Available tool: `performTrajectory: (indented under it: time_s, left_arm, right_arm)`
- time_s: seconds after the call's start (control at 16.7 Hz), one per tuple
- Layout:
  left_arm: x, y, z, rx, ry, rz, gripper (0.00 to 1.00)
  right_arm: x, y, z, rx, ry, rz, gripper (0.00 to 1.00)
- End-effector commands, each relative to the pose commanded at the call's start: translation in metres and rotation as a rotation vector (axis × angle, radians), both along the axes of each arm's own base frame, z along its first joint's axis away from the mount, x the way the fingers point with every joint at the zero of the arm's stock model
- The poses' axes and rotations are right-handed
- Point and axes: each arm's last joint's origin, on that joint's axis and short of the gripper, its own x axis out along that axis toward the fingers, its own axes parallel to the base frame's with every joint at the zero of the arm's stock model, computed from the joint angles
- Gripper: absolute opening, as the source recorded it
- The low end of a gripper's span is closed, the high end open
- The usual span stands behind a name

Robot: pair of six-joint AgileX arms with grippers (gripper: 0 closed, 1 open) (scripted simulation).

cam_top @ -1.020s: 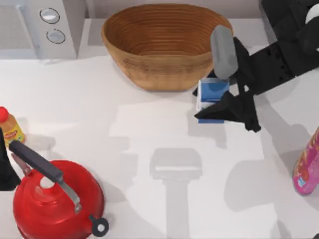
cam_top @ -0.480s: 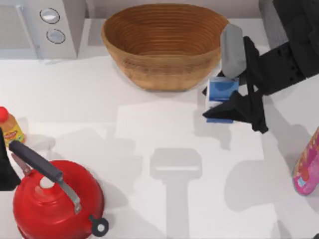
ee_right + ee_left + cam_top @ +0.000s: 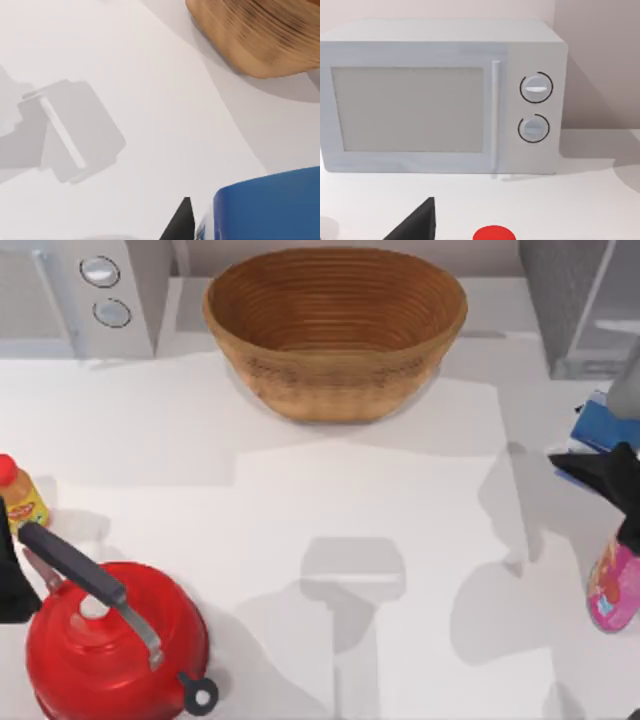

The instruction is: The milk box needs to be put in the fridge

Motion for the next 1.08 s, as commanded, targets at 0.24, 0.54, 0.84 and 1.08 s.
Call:
performTrajectory:
  time_s: [0.24, 0.54, 0.84, 1.08]
  left_arm:
    - [0.0, 0.0, 0.0, 0.0, 0.0, 0.0, 1.0]
    - [0.0, 0.0, 0.0, 0.0, 0.0, 0.0, 1.0]
    - [0.0, 0.0, 0.0, 0.0, 0.0, 0.0, 1.0]
    - [0.0, 0.0, 0.0, 0.0, 0.0, 0.0, 1.0]
  right_arm:
    - [-0.071, -0.035, -0.008, 0.112, -0.235, -0.337, 0.0]
    - [-0.116, -0.057, -0.062, 0.33, -0.445, -0.677, 0.0]
    - [-0.122, -0.065, -0.102, 0.482, -0.519, -0.851, 0.0]
    - [-0.122, -0.065, -0.104, 0.49, -0.522, -0.859, 0.0]
